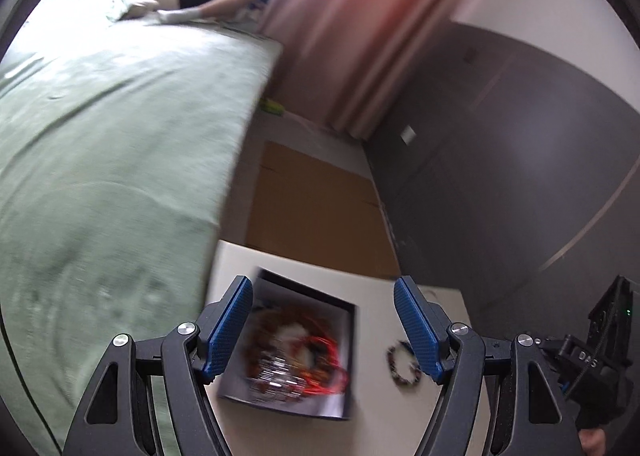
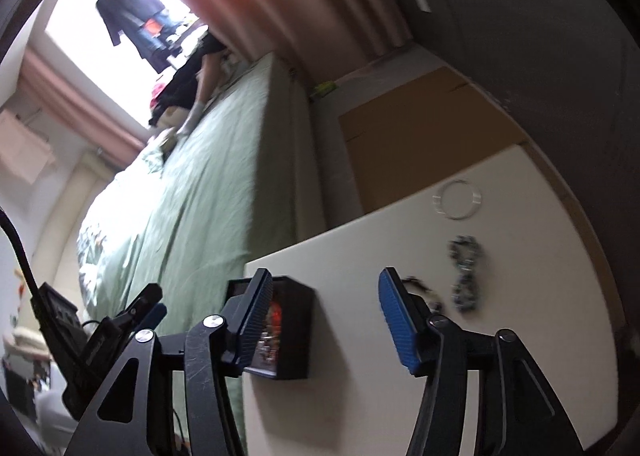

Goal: Organize jewelry
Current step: 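Grasp the black-and-green bead bracelet with the left gripper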

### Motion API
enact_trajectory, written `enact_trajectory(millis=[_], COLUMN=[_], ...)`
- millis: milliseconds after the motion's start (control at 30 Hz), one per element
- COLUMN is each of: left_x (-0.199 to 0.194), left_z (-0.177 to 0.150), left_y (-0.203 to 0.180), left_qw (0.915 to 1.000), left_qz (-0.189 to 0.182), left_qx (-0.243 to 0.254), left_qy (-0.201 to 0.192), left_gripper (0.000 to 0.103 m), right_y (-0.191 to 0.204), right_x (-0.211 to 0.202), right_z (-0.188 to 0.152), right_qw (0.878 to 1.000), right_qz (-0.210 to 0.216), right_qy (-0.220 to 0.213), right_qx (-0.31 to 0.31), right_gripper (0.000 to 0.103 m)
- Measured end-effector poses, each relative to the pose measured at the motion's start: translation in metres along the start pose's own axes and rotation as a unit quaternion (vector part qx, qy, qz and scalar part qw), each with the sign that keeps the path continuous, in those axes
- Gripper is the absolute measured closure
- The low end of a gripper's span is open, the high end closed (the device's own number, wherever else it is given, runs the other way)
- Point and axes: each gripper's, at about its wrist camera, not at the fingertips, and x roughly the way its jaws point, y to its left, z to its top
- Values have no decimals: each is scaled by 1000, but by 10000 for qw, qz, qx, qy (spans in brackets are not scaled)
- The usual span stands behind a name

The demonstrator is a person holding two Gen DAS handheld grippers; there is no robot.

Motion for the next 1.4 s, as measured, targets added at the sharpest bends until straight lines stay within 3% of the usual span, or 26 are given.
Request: enact_trajectory(millis=[333,533,767,967,1200,1400], left_x=[50,79,119,137,153,167], left_z=[-36,-55,-77,-95,-109,-114], left_y=[-61,-84,-94,-114,-125,-121], left_qw=[9950,9880,9805,9636,9562,9552], left_qz=[-46,138,438,1161,1097,1154], left_qx=[771,1181,1316,2058,2286,2210], left_qy=[634,990,1394,1253,1461,1593], left_gripper=[30,42,47,48,48,60], right_y=[-70,-94,-113,-117,-121,-121], right_x=[-6,10,4,-5,-7,-8], right_z=[-6,-6,-5,-2,1,1], right_qw=[9949,9922,9903,9900,9900,9905], right_qz=[-605,-662,-653,-591,-556,-528], right_qy=[214,596,518,404,400,405], right_qx=[773,871,1114,1220,1235,1205], right_gripper=[45,45,45,45,45,45])
